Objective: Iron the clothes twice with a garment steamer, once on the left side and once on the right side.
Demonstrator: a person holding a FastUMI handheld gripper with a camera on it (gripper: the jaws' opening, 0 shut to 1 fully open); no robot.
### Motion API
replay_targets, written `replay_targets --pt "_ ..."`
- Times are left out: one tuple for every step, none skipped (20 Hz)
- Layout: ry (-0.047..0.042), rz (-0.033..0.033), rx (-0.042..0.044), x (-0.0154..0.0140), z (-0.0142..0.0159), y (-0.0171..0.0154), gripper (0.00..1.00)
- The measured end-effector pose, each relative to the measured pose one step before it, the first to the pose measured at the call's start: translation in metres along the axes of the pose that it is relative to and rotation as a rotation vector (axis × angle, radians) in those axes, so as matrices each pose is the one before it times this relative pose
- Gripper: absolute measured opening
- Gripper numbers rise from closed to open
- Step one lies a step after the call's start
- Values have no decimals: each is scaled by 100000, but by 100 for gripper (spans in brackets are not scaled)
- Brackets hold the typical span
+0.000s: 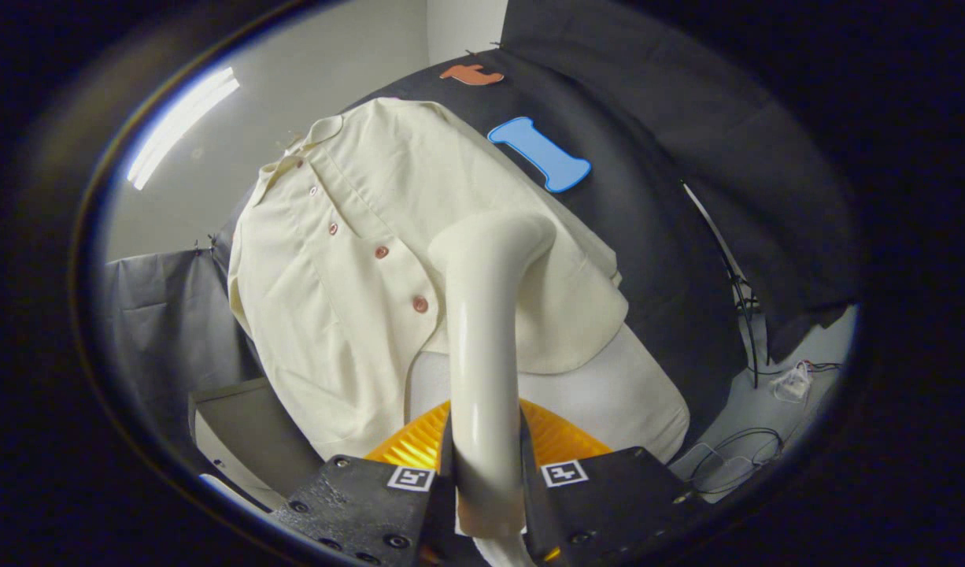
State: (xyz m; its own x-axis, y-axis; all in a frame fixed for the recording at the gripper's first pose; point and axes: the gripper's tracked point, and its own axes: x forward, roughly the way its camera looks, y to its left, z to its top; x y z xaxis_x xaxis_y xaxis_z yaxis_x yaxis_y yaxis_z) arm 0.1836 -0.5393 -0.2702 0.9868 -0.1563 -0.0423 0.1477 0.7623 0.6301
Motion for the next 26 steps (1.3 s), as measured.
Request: replay_targets --pt "118 -356 1679 -291 -305 -81 35" --pt "-67 -291 1737 -232 -166 -9 35" --pt "117 -218 1193 -236 -249 35 35" --pt "168 -513 1163 -242 -210 -46 35" --pt "767 -658 1259 -427 -288 -9 35" --pt "74 -991 1363 -470 -219 -15 35" --pt "473 -1097 1039 -696 -315 -14 35" --pt "290 -888 853 -578 -119 74 35" --pt "2 -750 609 -651 -144 190 35" --pt "-195 -502 561 -801 -14 223 35" --pt "-430 -151 776 -756 -67 436 35" --pt "-294 -153 949 -833 -68 387 35" --pt "-546 -43 1384 -745 -181 581 35" --pt "-259 358 1266 -724 -245 732 35" --pt "-193 725 756 -706 -427 957 35" --pt "73 1122 264 -729 -471 1081 35" --pt "166 1232 374 -777 -592 1333 35" --pt "11 1597 351 -852 -576 1459 35" --pt "287 2118 251 -797 -659 1638 35" --pt "273 2110 -462 -848 -667 1676 35" --pt "-146 1889 -326 -694 -762 1766 35" --pt "417 2334 426 -469 -686 1985 35" --pt "-191 3040 119 -496 -682 2214 35" --pt "-836 2636 -97 -357 -315 2202 35" --pt "-901 2214 -1101 -376 -232 1964 35" --pt "-969 1940 -1064 -279 -107 1991 34"
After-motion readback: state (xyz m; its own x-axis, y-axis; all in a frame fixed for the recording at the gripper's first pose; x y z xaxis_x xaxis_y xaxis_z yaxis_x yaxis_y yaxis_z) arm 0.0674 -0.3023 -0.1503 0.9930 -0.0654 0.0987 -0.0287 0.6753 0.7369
